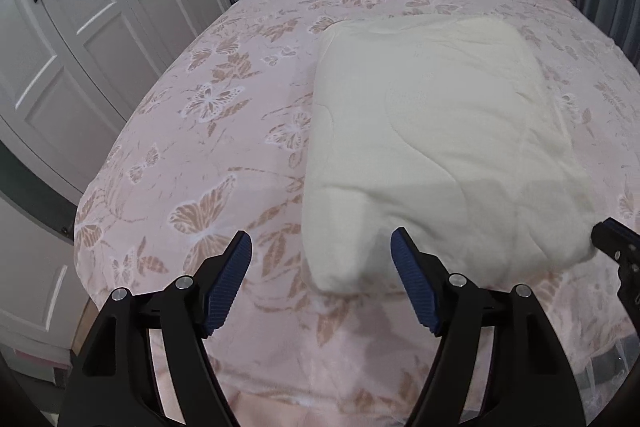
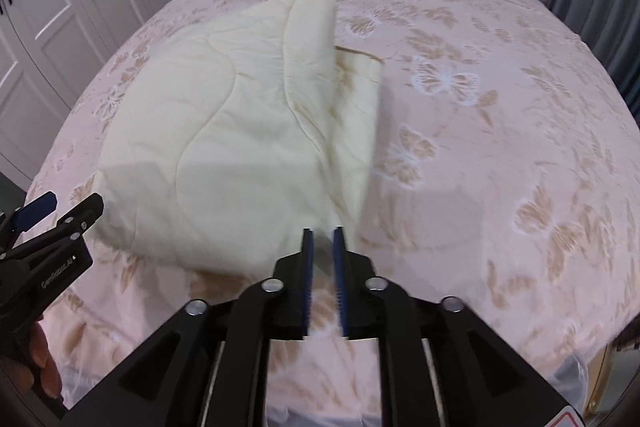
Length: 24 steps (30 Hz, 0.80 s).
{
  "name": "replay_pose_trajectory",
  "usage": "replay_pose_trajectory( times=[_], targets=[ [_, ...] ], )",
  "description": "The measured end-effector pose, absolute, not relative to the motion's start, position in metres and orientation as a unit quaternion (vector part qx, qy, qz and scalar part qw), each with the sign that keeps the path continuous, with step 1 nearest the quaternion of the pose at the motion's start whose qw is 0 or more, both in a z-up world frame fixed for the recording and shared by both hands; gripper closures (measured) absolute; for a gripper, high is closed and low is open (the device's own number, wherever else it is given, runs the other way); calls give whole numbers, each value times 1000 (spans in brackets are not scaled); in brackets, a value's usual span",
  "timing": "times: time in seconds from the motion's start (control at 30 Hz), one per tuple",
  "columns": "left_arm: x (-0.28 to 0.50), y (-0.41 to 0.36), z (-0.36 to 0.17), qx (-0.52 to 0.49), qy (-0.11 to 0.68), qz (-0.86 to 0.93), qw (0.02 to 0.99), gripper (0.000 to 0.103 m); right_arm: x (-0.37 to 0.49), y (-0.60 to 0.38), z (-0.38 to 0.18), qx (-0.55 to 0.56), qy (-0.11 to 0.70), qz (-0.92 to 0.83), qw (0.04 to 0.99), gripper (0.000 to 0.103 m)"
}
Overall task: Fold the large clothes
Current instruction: 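Release the bundle with the right tool and pull both tools back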
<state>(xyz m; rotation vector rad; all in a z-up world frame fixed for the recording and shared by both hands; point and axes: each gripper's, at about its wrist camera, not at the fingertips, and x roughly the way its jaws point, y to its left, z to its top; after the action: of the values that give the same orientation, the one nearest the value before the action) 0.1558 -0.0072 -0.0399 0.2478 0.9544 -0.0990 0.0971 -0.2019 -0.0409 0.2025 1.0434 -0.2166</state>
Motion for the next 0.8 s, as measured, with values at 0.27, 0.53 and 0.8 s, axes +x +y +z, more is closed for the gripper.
replay_pose_trajectory(
  times=[0.27,0.53,0.8],
  targets=[
    [109,-15,-20,129,426,-61,894,24,50,-183,-16,76,460,-107,878,64],
    [79,-16,-21,132,426,-64,893,24,23,-173,-15,88,448,-111,883,58],
    [59,-14,-23,123,429,-59,893,22,3,-154,-14,85,441,-102,888,55]
  ],
)
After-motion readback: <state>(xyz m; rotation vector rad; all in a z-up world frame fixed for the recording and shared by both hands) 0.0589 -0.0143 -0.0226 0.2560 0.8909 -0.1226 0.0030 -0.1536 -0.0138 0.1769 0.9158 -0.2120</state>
